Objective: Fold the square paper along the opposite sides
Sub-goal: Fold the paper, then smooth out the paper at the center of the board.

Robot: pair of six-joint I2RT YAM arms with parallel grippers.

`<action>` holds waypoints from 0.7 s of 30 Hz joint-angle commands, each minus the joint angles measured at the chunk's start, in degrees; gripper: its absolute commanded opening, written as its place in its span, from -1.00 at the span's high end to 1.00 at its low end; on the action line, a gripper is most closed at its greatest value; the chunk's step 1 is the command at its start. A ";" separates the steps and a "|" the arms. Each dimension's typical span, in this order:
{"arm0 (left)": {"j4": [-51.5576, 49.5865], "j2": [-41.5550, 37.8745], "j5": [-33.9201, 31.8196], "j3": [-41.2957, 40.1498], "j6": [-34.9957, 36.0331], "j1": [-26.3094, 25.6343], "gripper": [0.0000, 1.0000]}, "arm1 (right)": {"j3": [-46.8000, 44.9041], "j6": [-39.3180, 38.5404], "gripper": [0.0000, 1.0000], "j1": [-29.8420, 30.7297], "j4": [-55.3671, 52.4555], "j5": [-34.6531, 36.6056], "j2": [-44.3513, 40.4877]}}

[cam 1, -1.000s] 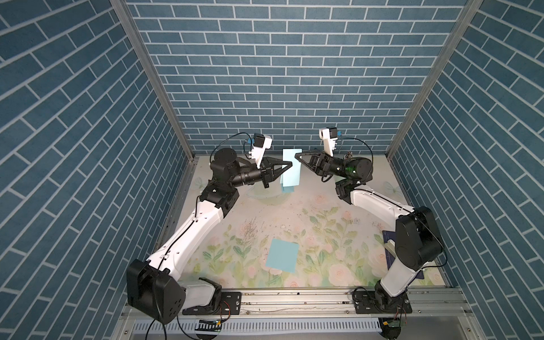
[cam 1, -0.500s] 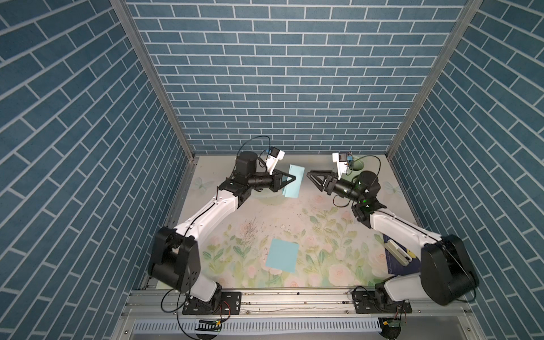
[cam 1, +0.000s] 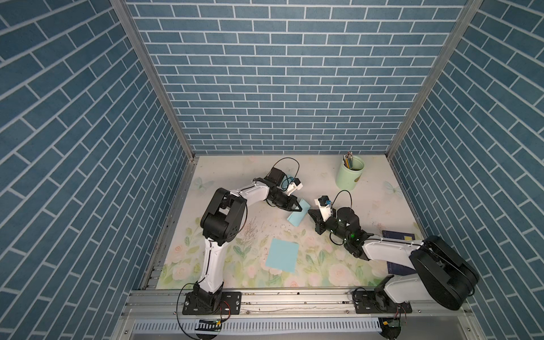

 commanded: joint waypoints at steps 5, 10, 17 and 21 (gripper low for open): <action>-7.82 4.88 -1.45 3.48 5.64 -0.47 1.00 | -0.78 -2.91 1.00 1.92 10.61 1.97 10.08; -9.44 6.69 -2.30 4.62 6.75 -0.54 0.99 | 0.36 -1.23 1.00 2.30 13.27 0.50 15.90; -10.27 6.64 -2.91 4.75 7.59 -0.54 0.94 | 2.45 -0.73 1.00 2.51 15.37 -0.18 22.15; -10.63 6.76 -3.34 4.92 7.94 -0.53 0.93 | 3.90 -1.34 1.00 2.66 15.22 -0.22 23.71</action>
